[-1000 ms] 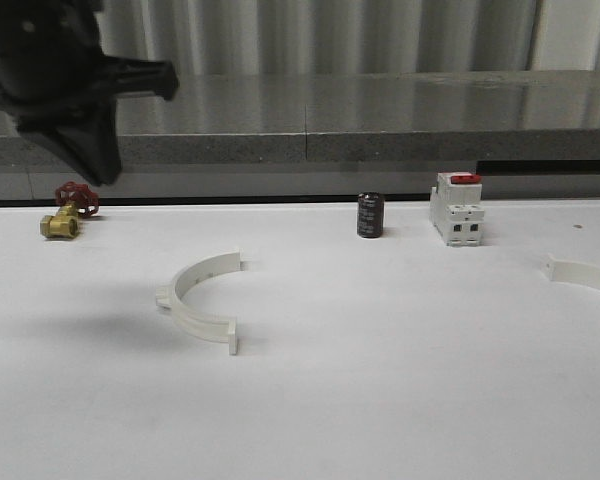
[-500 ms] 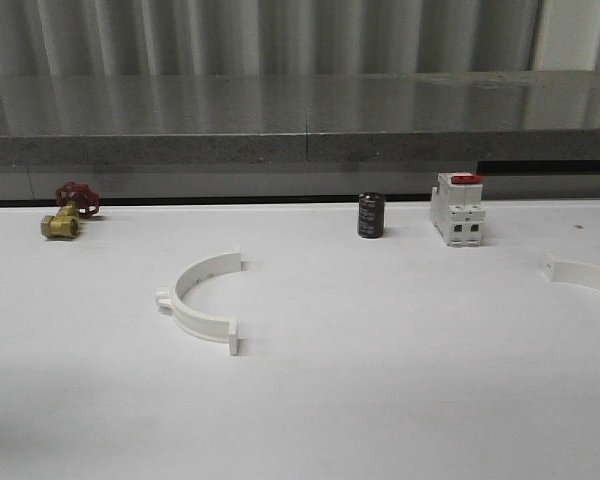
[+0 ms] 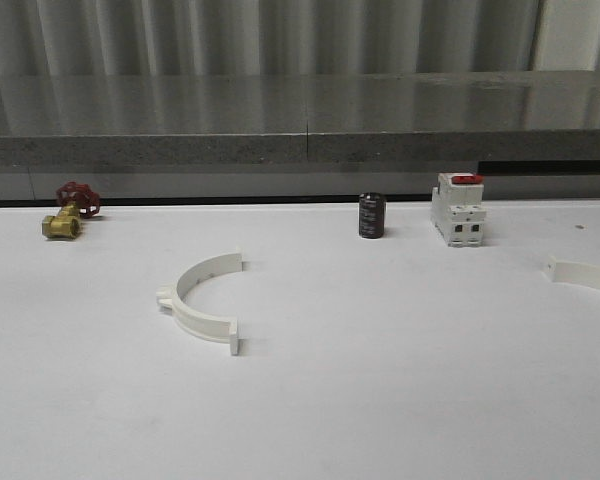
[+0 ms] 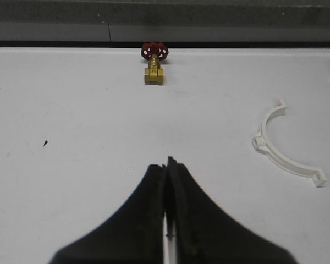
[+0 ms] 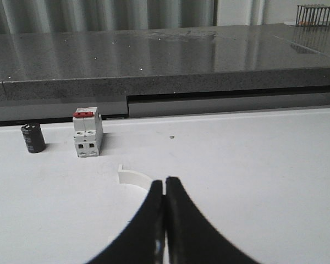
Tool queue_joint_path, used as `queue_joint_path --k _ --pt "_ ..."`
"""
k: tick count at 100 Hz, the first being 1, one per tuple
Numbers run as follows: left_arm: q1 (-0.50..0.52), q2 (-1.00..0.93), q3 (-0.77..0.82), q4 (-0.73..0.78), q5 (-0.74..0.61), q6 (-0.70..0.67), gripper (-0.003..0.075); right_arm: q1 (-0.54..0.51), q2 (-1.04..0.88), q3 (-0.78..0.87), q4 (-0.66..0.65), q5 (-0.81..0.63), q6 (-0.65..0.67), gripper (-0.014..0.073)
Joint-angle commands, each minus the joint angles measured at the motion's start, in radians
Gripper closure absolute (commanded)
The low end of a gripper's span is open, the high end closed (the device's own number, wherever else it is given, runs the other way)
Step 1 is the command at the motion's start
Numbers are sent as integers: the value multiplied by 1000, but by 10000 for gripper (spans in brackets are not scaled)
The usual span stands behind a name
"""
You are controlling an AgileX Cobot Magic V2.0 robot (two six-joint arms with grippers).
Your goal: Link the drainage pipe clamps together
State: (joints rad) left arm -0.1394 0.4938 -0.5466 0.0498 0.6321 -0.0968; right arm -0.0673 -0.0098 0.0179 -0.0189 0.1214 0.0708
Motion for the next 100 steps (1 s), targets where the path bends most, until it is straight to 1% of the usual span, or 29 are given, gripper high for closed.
queue_joint_path --k 1,6,13,18,30,39,48,53,60,72,77,79,83,100 --pt "2 -88 14 1 -80 1 741 6 -6 -82 1 -36 -6 659" --pt "2 -133 31 1 -78 1 741 16 15 -129 13 28 -6 659" --pt "2 -190 46 1 -78 1 741 29 64 -211 19 160 -6 659" --pt "2 -221 52 1 -78 1 741 37 116 -267 19 265 -6 659" --pt "2 -266 52 2 -78 1 741 40 244 -394 19 450 -6 659" --pt "2 -274 52 3 -76 1 741 40 356 -464 19 545 -6 659" --pt "2 -274 52 3 -76 1 741 40 466 -527 19 593 -6 650" --pt "2 -274 52 3 -76 1 741 40 539 -557 19 611 -6 608" --pt "2 -274 52 3 -76 1 741 40 630 -595 19 626 -6 486" --pt "2 -274 52 3 -76 1 741 39 773 -659 19 630 -6 163" --pt "2 -274 52 3 -76 1 741 39 824 -681 19 623 -6 82" --pt "2 -274 52 3 -76 1 741 39 847 -689 19 618 -6 64" --pt "2 -274 52 3 -76 1 741 39 886 -704 19 614 -6 59" --pt "2 -274 52 3 -76 1 741 38 1085 -787 19 606 -6 122"
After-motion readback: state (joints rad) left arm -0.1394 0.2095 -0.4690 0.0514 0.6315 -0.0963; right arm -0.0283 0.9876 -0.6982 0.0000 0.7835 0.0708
